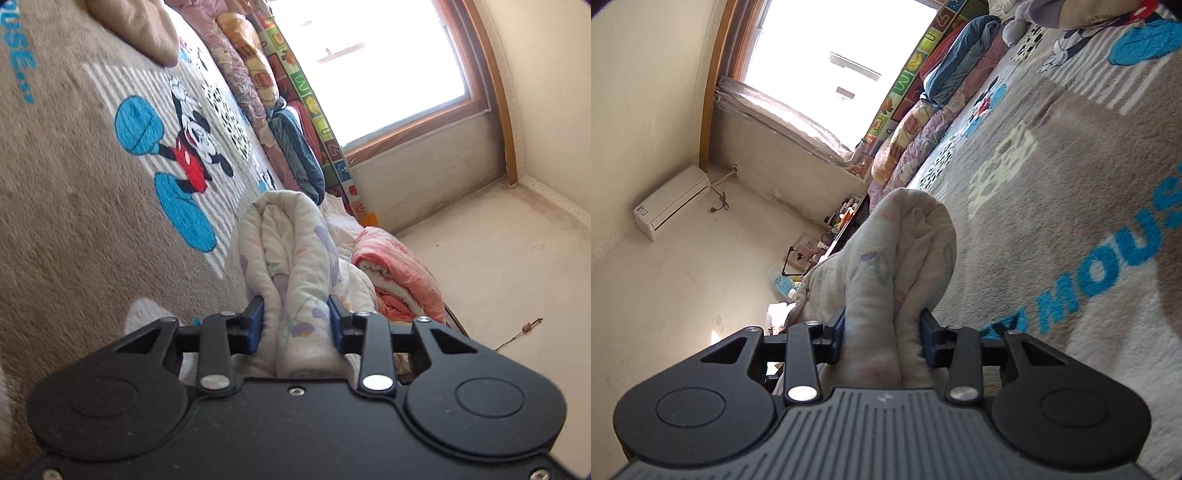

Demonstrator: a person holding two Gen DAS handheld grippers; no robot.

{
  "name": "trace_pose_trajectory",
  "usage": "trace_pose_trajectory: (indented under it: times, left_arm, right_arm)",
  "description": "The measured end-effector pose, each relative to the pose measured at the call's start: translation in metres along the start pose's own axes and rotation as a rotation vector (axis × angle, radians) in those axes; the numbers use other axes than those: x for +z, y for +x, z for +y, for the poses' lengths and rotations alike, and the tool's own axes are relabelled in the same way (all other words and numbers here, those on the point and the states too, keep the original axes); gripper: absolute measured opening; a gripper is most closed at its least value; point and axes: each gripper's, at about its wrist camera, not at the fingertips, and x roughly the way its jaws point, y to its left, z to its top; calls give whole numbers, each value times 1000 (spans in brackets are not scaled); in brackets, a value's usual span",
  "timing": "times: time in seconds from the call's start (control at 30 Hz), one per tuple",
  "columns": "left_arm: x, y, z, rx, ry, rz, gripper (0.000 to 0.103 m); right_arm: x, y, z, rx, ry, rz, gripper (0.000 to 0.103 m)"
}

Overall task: Fold clothes
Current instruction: 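Grasp the folded bundle with both grippers and lift it, then carry the bundle with both grippers and lower it onto the clothes pile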

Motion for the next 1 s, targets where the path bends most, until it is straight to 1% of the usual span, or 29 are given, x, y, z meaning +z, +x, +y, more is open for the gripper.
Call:
trace_pose_trajectory:
  times: [0.1, 0.17, 0.3, 0.4, 0.47, 0.6, 0.67, 0.73, 0.83, 0.93, 0.97, 1.0]
  left_arm:
    - [23, -29, -11, -21, 2, -131, 33]
    - [41, -61, -16, -19, 26, -246, 33]
    - [73, -125, -17, -21, 24, -455, 33]
    - [96, -174, -19, 11, 43, -617, 33]
    - [110, -199, -20, 50, 57, -701, 33]
    - [146, -245, -16, 103, 84, -860, 33]
    - [163, -260, -15, 116, 96, -910, 33]
    - [179, -269, -9, 126, 92, -936, 33]
    - [199, -277, 4, 135, 68, -962, 33]
    - [209, -280, 27, 176, 19, -980, 33]
    - [213, -280, 37, 204, -2, -980, 33]
    - [218, -274, 54, 286, -41, -957, 33]
  right_arm:
    - [3, 38, 29, 75, -22, 46, 41]
    - [3, 70, 55, 132, -48, 90, 41]
    - [-3, 144, 118, 273, -109, 198, 40]
    - [-19, 200, 174, 386, -150, 296, 40]
    - [-32, 237, 209, 452, -166, 360, 40]
    - [-61, 304, 272, 565, -192, 481, 40]
    - [-75, 331, 296, 611, -190, 525, 40]
    - [-88, 357, 320, 657, -185, 561, 40]
    - [-101, 393, 338, 695, -142, 602, 40]
    - [-114, 428, 335, 689, -66, 649, 40]
    - [-121, 437, 329, 665, -54, 663, 40]
    - [-129, 446, 321, 622, -61, 681, 41]
